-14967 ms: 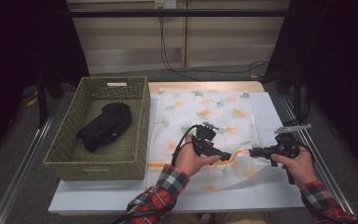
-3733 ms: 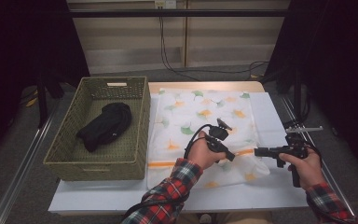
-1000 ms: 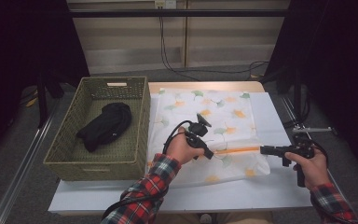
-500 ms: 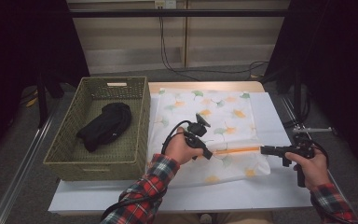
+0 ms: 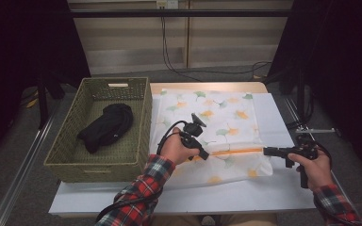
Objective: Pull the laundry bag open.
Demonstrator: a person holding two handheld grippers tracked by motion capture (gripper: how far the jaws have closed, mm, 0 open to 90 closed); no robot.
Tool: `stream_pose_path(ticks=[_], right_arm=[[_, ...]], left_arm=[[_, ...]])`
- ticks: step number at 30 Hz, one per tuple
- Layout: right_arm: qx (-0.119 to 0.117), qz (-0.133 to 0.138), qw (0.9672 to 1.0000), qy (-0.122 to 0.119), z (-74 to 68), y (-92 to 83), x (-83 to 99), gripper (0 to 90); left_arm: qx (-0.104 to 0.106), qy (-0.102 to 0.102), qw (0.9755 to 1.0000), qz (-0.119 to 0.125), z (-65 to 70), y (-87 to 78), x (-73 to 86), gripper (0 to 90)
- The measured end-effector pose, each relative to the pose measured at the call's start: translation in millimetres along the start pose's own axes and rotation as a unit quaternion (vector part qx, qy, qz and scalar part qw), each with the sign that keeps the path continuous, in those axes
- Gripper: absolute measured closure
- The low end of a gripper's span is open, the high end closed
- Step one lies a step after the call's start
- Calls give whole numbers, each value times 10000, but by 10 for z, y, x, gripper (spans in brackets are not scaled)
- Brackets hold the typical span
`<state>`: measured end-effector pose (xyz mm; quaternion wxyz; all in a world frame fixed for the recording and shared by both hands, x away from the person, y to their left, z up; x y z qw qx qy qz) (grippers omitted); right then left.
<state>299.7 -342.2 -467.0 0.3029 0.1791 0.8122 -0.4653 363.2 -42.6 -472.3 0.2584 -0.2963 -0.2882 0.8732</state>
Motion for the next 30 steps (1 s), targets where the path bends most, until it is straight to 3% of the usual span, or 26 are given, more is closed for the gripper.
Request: stream_pose_path(ticks=[8, 15, 16, 17, 20, 21, 22, 24, 30], right_arm=[[25, -3, 10000, -24, 7, -7, 19, 867], [29, 1, 10000, -25, 22, -19, 23, 868], [22, 9, 10000, -13, 21, -22, 21, 868], [25, 10, 10000, -24, 18, -22, 20, 868], [22, -16, 10000, 0, 7, -8, 17, 868], [20, -7, 10000, -1, 13, -1, 9, 868], [20, -7, 10000, -1, 13, -1, 9, 868], [16, 8, 10000, -17, 17, 4, -2, 868], [10, -9, 10000, 18, 39, 7, 9, 868]], left_arm=[[2, 13, 10000, -54, -14, -33, 41, 900], [-11, -76, 10000, -3, -29, -49, 79, 900], [2, -169, 9998, 63, -22, -40, 83, 900], [-20, -77, 10000, -46, -42, -56, 98, 900], [-7, -42, 10000, -72, -44, -74, 106, 900], [33, -234, 9996, 152, -16, -54, 96, 900], [-7, -96, 10000, 16, -36, -81, 110, 900], [-19, -79, 10000, -7, -41, -102, 116, 900], [-1, -176, 9998, 57, -55, -129, 156, 900]])
Point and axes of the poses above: each handheld gripper's, and its own axes: y roughly forward along the jaws, x roughly out of its underside, z roughly to its right, the point moved 5 cm from there along y, roughly forward along the jaws, and after that the axes turned 13 degrees about x, right-handed, at the moved point
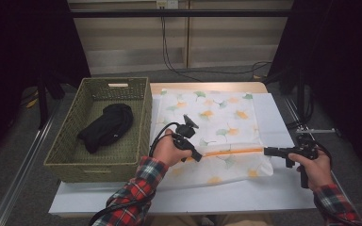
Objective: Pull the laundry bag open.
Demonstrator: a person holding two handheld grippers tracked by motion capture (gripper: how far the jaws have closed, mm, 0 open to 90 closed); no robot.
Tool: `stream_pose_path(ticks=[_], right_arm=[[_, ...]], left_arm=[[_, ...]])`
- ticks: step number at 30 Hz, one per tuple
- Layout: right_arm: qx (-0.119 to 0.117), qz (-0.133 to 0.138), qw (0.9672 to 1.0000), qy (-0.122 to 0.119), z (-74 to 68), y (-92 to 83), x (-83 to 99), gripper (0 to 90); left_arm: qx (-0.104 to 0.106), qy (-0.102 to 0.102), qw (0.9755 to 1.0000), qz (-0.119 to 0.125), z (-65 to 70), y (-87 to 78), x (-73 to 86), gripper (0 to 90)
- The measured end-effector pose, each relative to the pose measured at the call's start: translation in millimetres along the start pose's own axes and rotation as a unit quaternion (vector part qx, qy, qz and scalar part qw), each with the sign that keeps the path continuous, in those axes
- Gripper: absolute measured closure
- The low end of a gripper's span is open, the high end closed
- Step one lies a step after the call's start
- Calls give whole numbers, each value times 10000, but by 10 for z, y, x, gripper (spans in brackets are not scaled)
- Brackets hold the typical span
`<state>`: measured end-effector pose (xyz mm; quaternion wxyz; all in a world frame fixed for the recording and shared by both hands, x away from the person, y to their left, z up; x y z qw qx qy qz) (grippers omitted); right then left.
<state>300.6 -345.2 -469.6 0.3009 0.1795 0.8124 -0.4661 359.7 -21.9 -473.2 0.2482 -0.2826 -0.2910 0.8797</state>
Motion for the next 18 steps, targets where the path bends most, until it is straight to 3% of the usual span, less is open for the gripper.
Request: stream_pose_path(ticks=[1, 2, 3, 5, 6, 7, 10, 12, 13, 15, 16, 18], right_arm=[[-12, -9, 10000, 0, -3, -1, 3, 867], [-1, -9, 10000, -8, -7, -2, 4, 867], [8, 0, 10000, -20, -8, -2, 1, 867], [9, 12, 10000, -19, -10, -2, -10, 868], [20, 11, 10000, -14, -6, 1, -15, 868], [20, 11, 10000, -14, -6, 1, -15, 868], [11, -10, 10000, 9, 1, -1, -8, 867], [8, -12, 10000, 10, 3, -1, -6, 867], [20, -11, 10000, 11, 6, -1, -6, 867], [12, -8, 10000, 20, 6, -9, 0, 867], [28, -4, 10000, 26, 5, -13, 7, 867], [40, 13, 10000, 14, 19, -30, 19, 868]], left_arm=[[19, -126, 9998, 156, 21, 14, -6, 900], [7, -141, 9998, 147, 26, 11, -6, 900], [-5, -49, 10000, 21, 15, -12, 1, 900], [-12, -16, 10000, -4, 3, -30, 7, 900], [-8, -141, 9998, 139, 16, -18, 1, 900], [-35, -15, 10000, -29, -9, -41, 16, 900], [-32, -14, 10000, -86, -25, -60, 29, 900], [-41, -105, 9999, 39, -8, -50, 26, 900], [-42, -6, 10000, -43, -24, -66, 32, 900], [-16, -30, 10000, -67, -24, -72, 40, 900], [-71, -193, 9997, 88, -7, -50, 35, 900], [-98, -215, 9997, 44, -20, -57, 45, 900]])
Point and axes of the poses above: each handheld gripper's, and its own axes: y roughly forward along the jaws, x roughly out of its underside, z roughly to its right, the point moved 5 cm from there along y, roughly forward along the jaws, and after that the axes turned 13 degrees about x, right-handed, at the moved point
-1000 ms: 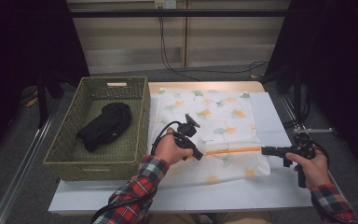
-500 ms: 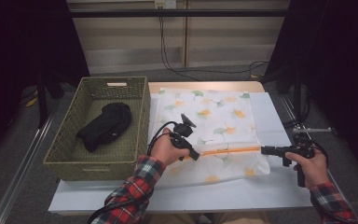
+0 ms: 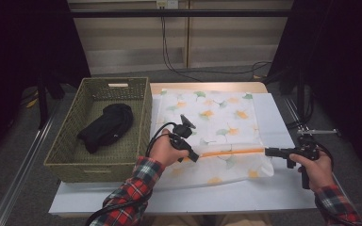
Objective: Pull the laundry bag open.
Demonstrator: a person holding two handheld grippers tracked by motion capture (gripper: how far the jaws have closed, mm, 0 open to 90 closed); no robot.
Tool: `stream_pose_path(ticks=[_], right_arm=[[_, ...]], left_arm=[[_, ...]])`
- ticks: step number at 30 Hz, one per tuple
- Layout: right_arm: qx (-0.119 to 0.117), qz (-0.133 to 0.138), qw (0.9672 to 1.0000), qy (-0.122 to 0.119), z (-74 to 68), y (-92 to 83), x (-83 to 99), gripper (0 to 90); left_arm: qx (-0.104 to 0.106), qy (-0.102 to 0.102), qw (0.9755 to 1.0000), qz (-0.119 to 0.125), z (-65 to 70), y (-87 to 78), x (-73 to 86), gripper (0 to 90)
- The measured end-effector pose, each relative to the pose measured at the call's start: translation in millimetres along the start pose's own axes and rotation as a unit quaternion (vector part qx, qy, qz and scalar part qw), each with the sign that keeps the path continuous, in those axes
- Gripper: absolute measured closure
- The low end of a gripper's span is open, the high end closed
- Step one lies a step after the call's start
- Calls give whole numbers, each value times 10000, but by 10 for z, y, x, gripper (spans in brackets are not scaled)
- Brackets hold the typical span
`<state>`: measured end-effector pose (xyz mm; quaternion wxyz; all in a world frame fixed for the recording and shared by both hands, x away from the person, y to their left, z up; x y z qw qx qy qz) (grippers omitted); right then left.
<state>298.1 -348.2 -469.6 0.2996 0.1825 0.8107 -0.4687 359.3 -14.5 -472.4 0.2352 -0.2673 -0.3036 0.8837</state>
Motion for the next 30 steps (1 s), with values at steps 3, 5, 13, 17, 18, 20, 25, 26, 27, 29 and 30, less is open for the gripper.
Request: stream_pose_path(ticks=[3, 5, 13, 17, 18, 20, 25, 26, 27, 29, 30], right_arm=[[19, 22, 10000, 44, 9, -27, 0, 867], [23, 31, 10000, 32, 9, -22, 1, 867], [43, 15, 10000, 18, 11, -33, 3, 867], [53, -1, 10000, 26, 24, -29, 7, 867], [54, -2, 10000, 11, 22, -22, 8, 867], [73, 9, 10000, -11, 20, -17, 6, 867], [54, -4, 10000, -6, 16, -23, 9, 867], [43, -10, 10000, -5, 13, -23, 11, 867], [57, -14, 10000, -32, 13, -24, 12, 867], [63, -1, 10000, -35, 16, -32, 11, 867], [63, -1, 10000, -35, 16, -32, 11, 867]], left_arm=[[-14, 141, 9997, -193, -16, -28, 12, 900], [-28, 174, 9997, -188, -11, -22, 13, 900], [-73, 144, 9996, -224, -23, -59, 37, 900], [-3, -1, 10000, -1, -42, -83, 52, 900], [-34, 73, 9999, -116, -54, -104, 62, 900], [-101, 146, 9997, -140, -61, -133, 73, 900], [-37, 42, 10000, 37, -58, -161, 84, 900], [-20, -31, 9999, 110, -54, -159, 84, 900], [-114, 116, 9998, -88, -80, -188, 99, 900], [-117, 79, 9999, -66, -89, -203, 109, 900], [-116, -6, 9999, 19, -86, -205, 112, 900]])
Point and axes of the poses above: each handheld gripper's, and its own axes: y roughly forward along the jaws, x roughly out of its underside, z roughly to its right, the point moved 5 cm from there along y, roughly forward along the jaws, and after that the axes turned 13 degrees about x, right-handed, at the moved point
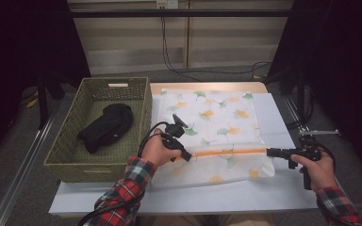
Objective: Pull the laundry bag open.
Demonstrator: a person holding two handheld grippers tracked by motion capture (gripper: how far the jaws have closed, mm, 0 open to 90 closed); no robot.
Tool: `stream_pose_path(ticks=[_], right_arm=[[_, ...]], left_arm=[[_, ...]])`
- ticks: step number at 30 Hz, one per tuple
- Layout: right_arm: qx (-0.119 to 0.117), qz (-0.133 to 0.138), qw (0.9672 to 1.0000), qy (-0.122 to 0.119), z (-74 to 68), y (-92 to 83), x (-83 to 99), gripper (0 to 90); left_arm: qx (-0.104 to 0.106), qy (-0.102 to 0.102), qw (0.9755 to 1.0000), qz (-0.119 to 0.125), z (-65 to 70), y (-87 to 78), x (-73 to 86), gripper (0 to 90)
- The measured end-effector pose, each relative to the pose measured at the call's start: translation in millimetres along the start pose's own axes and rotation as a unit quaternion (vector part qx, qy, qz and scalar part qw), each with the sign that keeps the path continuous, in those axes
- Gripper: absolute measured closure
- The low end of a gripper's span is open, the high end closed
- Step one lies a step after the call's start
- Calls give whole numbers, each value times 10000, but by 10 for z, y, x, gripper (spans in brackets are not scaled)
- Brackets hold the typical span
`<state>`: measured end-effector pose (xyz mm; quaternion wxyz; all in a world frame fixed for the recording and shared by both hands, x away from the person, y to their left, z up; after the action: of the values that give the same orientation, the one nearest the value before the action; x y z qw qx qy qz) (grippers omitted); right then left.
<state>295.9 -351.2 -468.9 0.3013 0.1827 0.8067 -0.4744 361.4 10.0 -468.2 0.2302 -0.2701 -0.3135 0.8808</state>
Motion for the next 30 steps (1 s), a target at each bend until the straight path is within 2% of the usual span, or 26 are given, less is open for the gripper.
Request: stream_pose_path(ticks=[1, 2, 3, 4, 6, 8, 10, 11, 13, 15, 16, 17, 18, 19, 20, 21, 22, 23, 24, 25, 26, 27, 30], right_arm=[[-5, 10, 10000, -16, 4, -2, 0, 867], [2, -16, 10000, 17, 2, -4, 5, 867], [-4, -13, 10000, 2, 5, -2, 5, 868], [-7, -23, 10000, 11, 1, -1, 8, 867], [-10, -38, 10000, -1, -5, 3, 9, 867], [-3, -12, 10000, -15, -10, 1, 6, 867], [-21, -28, 10000, 2, -19, -7, 12, 867], [7, -14, 10000, -44, -9, -12, 13, 867], [20, -1, 10000, -6, 5, -23, 16, 867], [16, 0, 10000, -4, 7, -25, 18, 867], [30, 3, 10000, -12, 6, -22, 20, 867], [36, 2, 10000, -23, 6, -22, 20, 867], [49, -6, 10000, -12, 3, -20, 18, 868], [38, -13, 10000, 5, 1, -21, 18, 867], [34, 10, 10000, -7, 4, -21, 16, 867], [22, -2, 10000, -6, 2, -24, 17, 867], [29, -3, 10000, -4, 1, -26, 17, 867], [44, -5, 10000, 1, 3, -28, 16, 867], [48, 0, 10000, 9, 10, -31, 15, 867], [43, -7, 10000, 39, 12, -36, 14, 867], [42, 20, 10000, 25, 19, -37, 12, 867], [52, 21, 10000, 25, 20, -38, 14, 867], [49, 29, 10000, 25, 16, -39, 15, 867]], left_arm=[[19, 62, 9999, -88, -18, -23, 13, 900], [32, -56, 10000, 65, -7, -17, 8, 900], [39, 35, 10000, -53, -20, -41, 20, 900], [60, 23, 10000, 1, -15, -43, 18, 900], [30, 77, 10000, -40, -19, -60, 18, 900], [30, -78, 9999, 148, 10, -44, 6, 900], [-60, 87, 9999, -117, -19, -77, 23, 900], [-63, 47, 10000, -61, -17, -69, 24, 900], [-32, 88, 9999, -103, -28, -91, 34, 900], [1, -72, 9999, 104, 4, -88, 27, 900], [-8, -42, 10000, 64, 4, -96, 28, 900], [-64, 69, 9999, -91, -11, -124, 37, 900], [-38, -31, 10000, 40, 6, -118, 28, 900], [-25, 0, 10000, 15, 8, -137, 27, 900], [0, -60, 9999, 101, 23, -137, 21, 900], [-64, 91, 9999, -119, 8, -177, 31, 900], [-66, 56, 9999, -90, 16, -182, 31, 900], [-56, 105, 9999, -97, 15, -193, 29, 900], [-32, 48, 10000, -42, 27, -199, 25, 900], [-8, 85, 9999, -62, 29, -217, 26, 900], [-19, -40, 9999, 92, 52, -208, 14, 900], [-20, -53, 9999, 127, 59, -215, 12, 900], [13, -58, 10000, 71, 65, -240, 18, 900]])
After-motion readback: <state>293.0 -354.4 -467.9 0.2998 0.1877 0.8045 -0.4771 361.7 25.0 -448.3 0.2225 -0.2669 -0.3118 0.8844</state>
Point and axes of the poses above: each handheld gripper's, and its own axes: y roughly forward along the jaws, x roughly out of its underside, z roughly to its right, the point moved 5 cm from there along y, roughly forward along the jaws, and after that the axes turned 13 degrees about x, right-handed, at the moved point
